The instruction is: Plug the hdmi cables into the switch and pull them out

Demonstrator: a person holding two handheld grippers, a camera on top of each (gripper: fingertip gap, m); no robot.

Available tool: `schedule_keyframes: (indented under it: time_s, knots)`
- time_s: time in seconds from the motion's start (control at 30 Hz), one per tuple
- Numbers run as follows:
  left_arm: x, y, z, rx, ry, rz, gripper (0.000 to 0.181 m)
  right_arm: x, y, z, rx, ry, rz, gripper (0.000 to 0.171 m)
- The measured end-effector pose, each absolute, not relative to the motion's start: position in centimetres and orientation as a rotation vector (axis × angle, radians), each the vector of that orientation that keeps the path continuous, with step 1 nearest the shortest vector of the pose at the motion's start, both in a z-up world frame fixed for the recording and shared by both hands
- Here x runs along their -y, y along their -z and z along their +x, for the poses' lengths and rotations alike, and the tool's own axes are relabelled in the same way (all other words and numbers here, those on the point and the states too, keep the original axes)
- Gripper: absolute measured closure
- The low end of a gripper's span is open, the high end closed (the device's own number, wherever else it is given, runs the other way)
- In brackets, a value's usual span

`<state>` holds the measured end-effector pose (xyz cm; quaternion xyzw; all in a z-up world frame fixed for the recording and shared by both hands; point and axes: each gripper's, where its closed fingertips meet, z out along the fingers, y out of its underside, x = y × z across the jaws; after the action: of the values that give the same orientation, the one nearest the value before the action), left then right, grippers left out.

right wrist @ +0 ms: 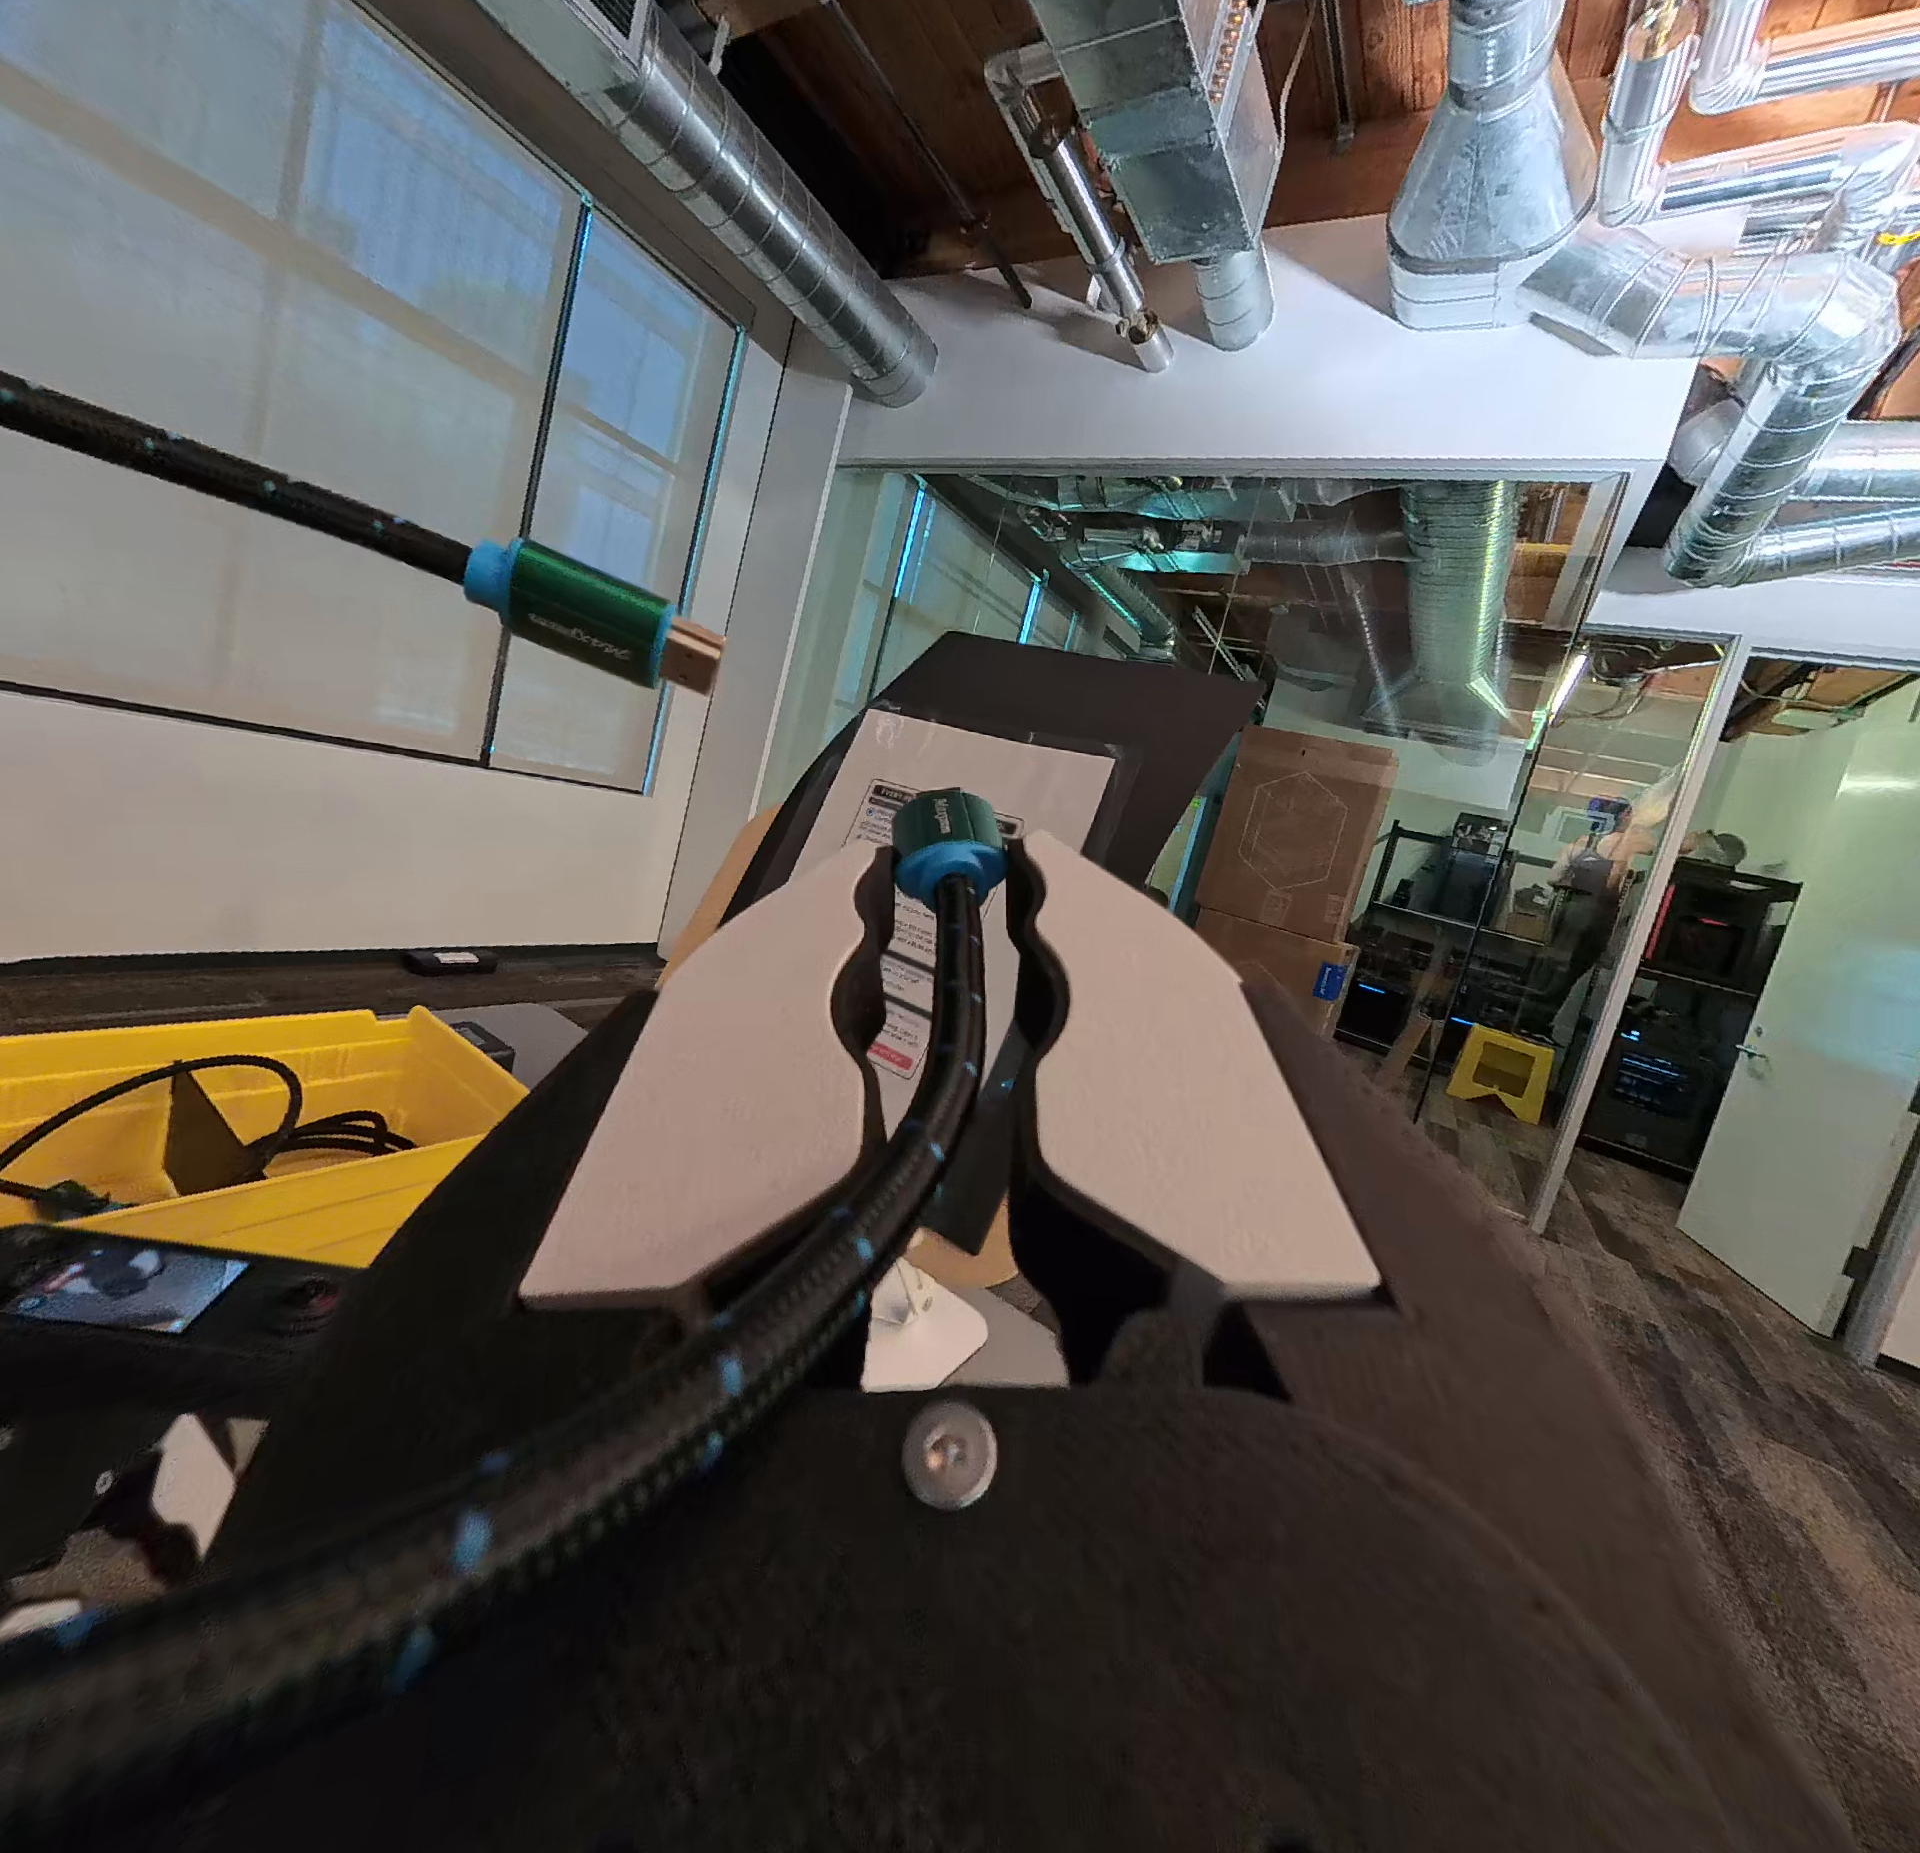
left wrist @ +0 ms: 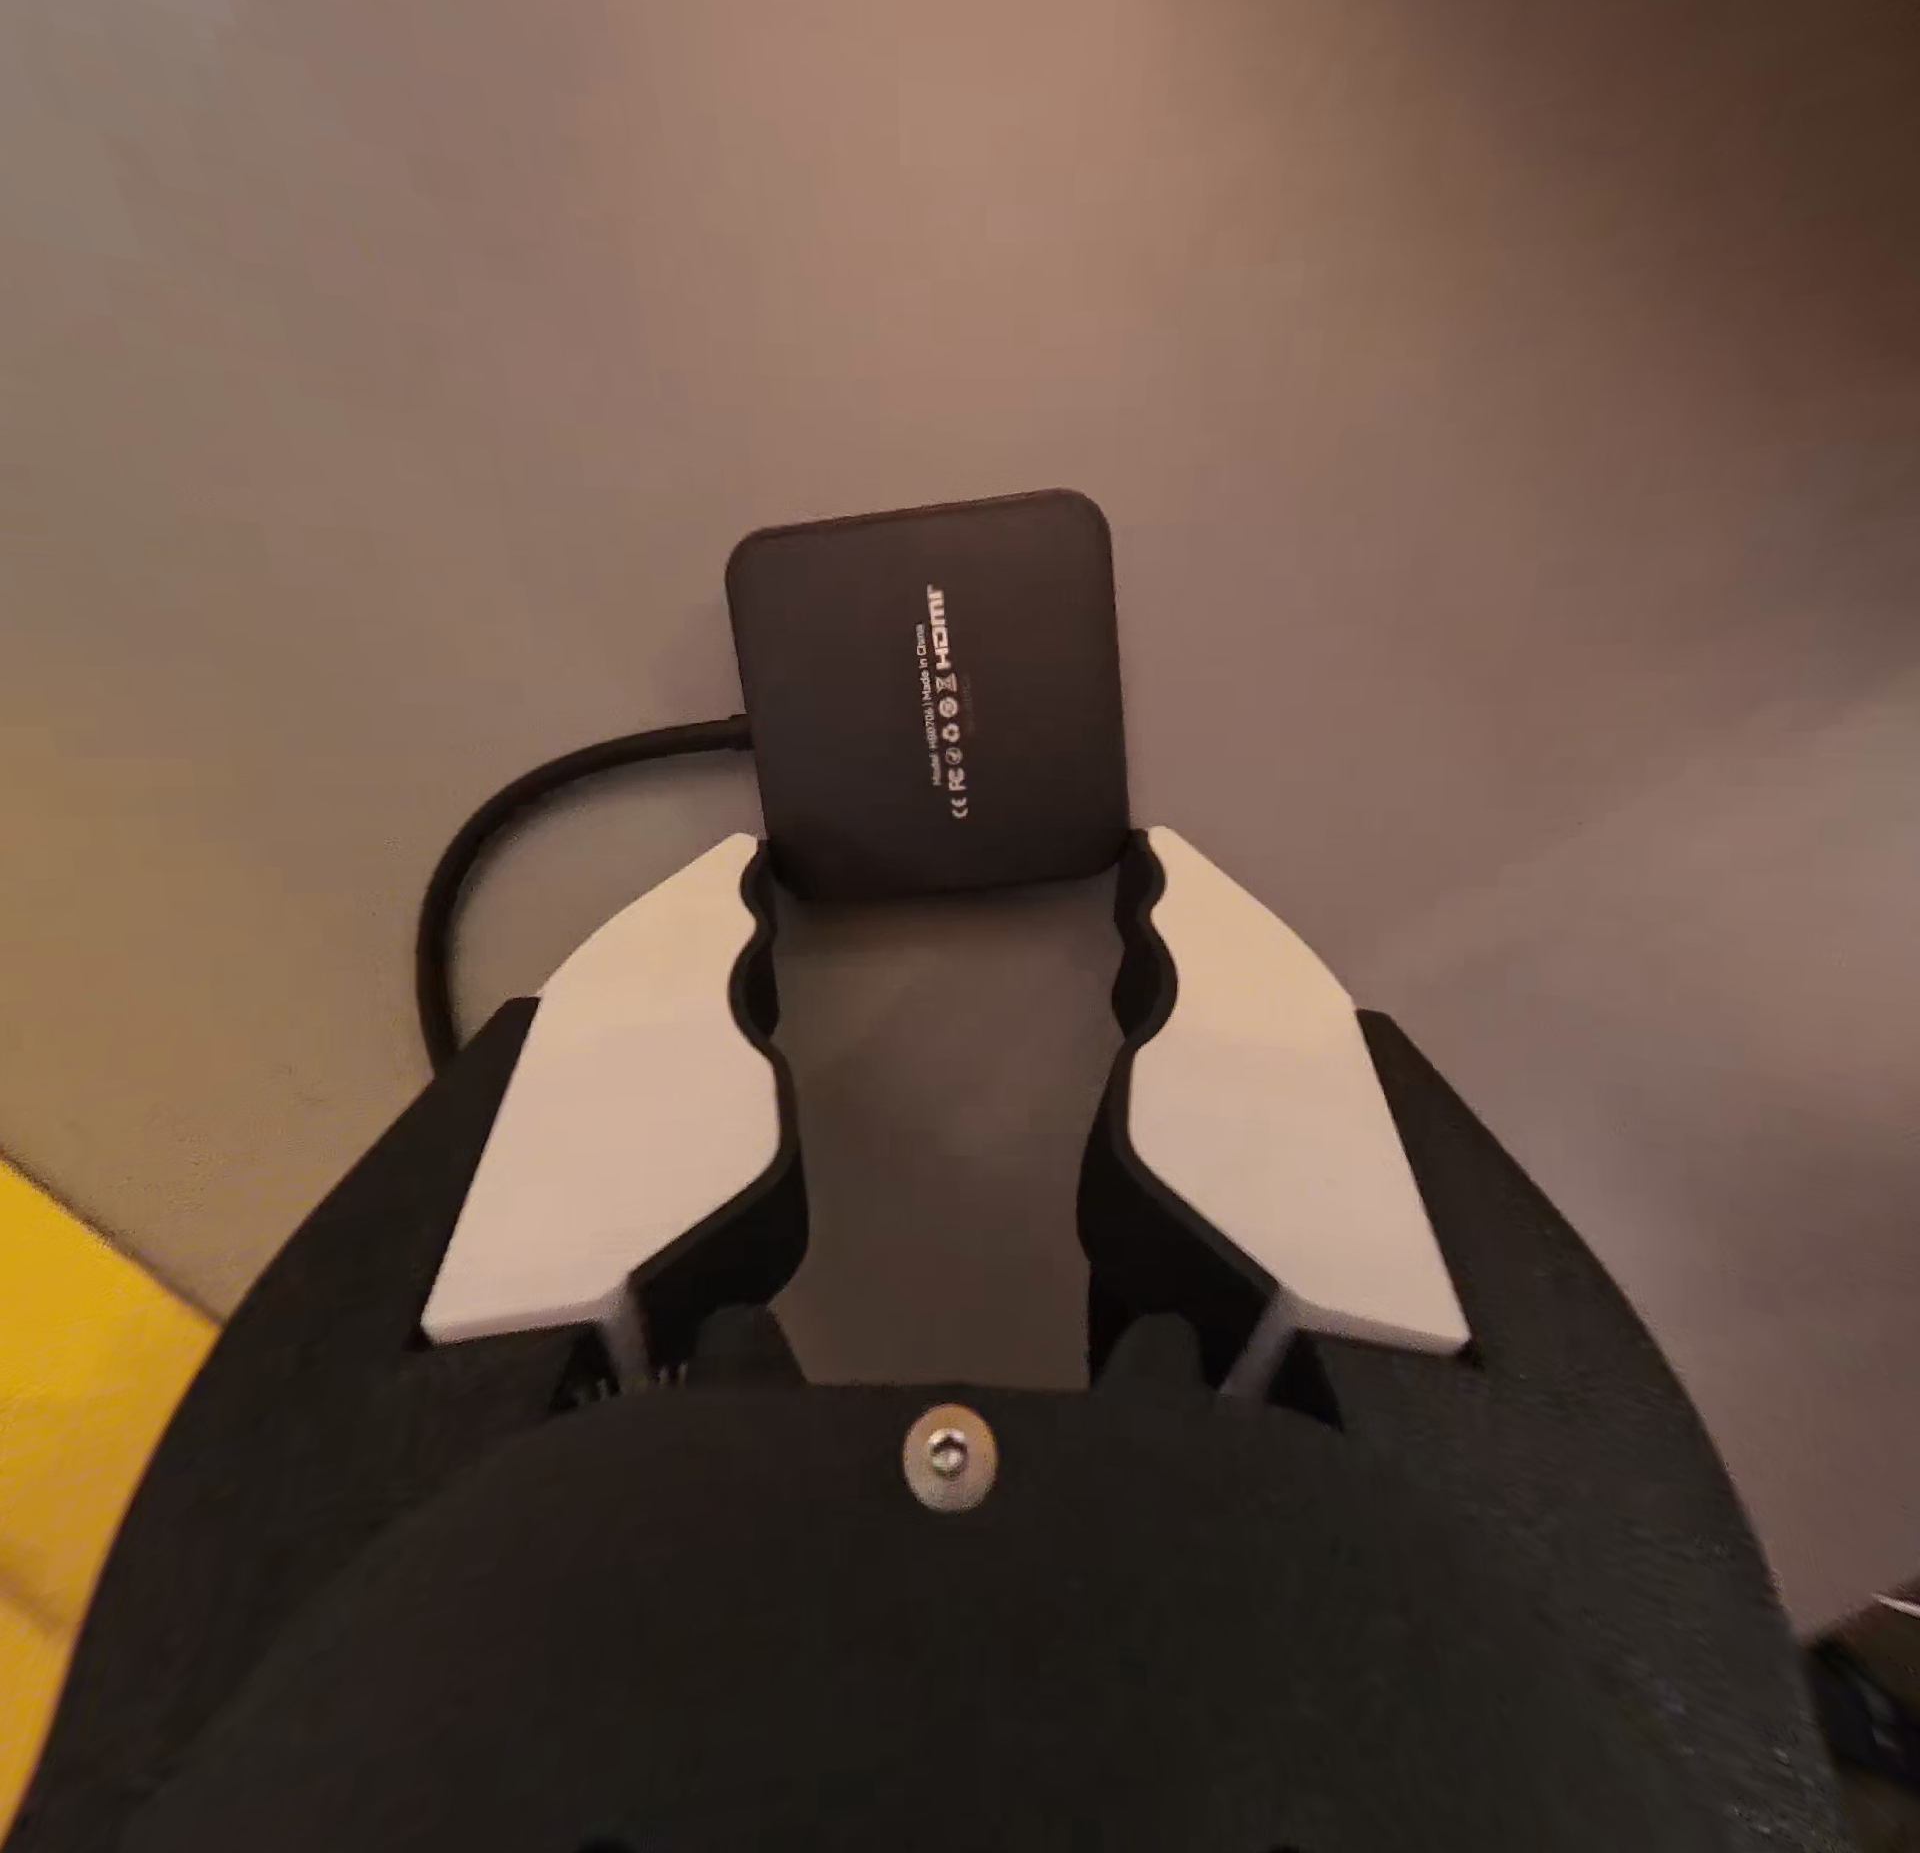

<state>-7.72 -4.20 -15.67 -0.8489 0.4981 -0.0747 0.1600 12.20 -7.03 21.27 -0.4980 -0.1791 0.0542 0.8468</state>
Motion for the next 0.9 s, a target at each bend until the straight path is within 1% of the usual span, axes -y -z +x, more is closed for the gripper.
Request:
schedule_keyframes:
  time_s: [0.1,0.17,0.27,0.37,0.43,0.47,0.5,0.53,0.57,0.63,0.67,0.7,0.73,0.87,0.9]
  knots:
    - [7.5,15.3,-6.3,-1.433,0.370,-2.443,0.121,6.9,-21.0,11.7,0.393,-0.124,-1.065,0.149]
    - [9.4,14.8,-5.9,-1.476,0.478,-2.409,0.129,6.7,-20.9,11.4,0.402,-0.126,-1.069,0.149]
    - [10.0,13.6,-6.4,-1.625,0.488,-2.252,0.128,6.6,-20.7,11.0,0.412,-0.141,-1.072,0.150]
    - [7.8,12.2,-6.8,-1.891,0.271,-1.888,0.117,6.6,-20.8,10.8,0.416,-0.164,-1.070,0.150]
    - [6.9,12.0,-6.8,-2.086,0.153,-1.685,0.101,6.6,-20.8,10.8,0.417,-0.175,-1.070,0.150]
    - [6.7,12.0,-6.6,-2.165,0.121,-1.607,0.095,6.7,-20.8,10.8,0.416,-0.176,-1.069,0.150]
    - [6.7,12.2,-6.3,-2.234,0.109,-1.549,0.094,6.7,-20.8,10.9,0.415,-0.176,-1.068,0.150]
    - [7.1,12.5,-5.9,-2.297,0.125,-1.505,0.089,6.8,-20.8,11.0,0.417,-0.177,-1.069,0.150]
    - [7.6,12.9,-5.4,-2.353,0.147,-1.477,0.079,6.7,-20.8,11.1,0.419,-0.179,-1.075,0.150]
    - [8.0,14.3,-5.3,-2.490,0.117,-1.431,0.080,6.7,-20.6,11.3,0.420,-0.185,-1.085,0.150]
    - [7.8,14.9,-5.3,-2.542,0.079,-1.384,0.076,6.6,-20.5,11.4,0.420,-0.189,-1.089,0.150]
    - [7.7,15.4,-5.0,-2.574,0.063,-1.338,0.080,6.5,-20.4,11.5,0.420,-0.193,-1.096,0.150]
    - [8.0,15.6,-4.6,-2.597,0.108,-1.308,0.078,6.4,-20.3,11.5,0.420,-0.197,-1.101,0.150]
    - [8.7,15.7,-2.9,-2.607,0.268,-1.249,0.085,6.0,-20.1,11.6,0.422,-0.196,-1.113,0.150]
    - [9.3,15.9,-2.9,-2.618,0.327,-1.291,0.097,6.0,-20.0,11.6,0.423,-0.190,-1.114,0.150]
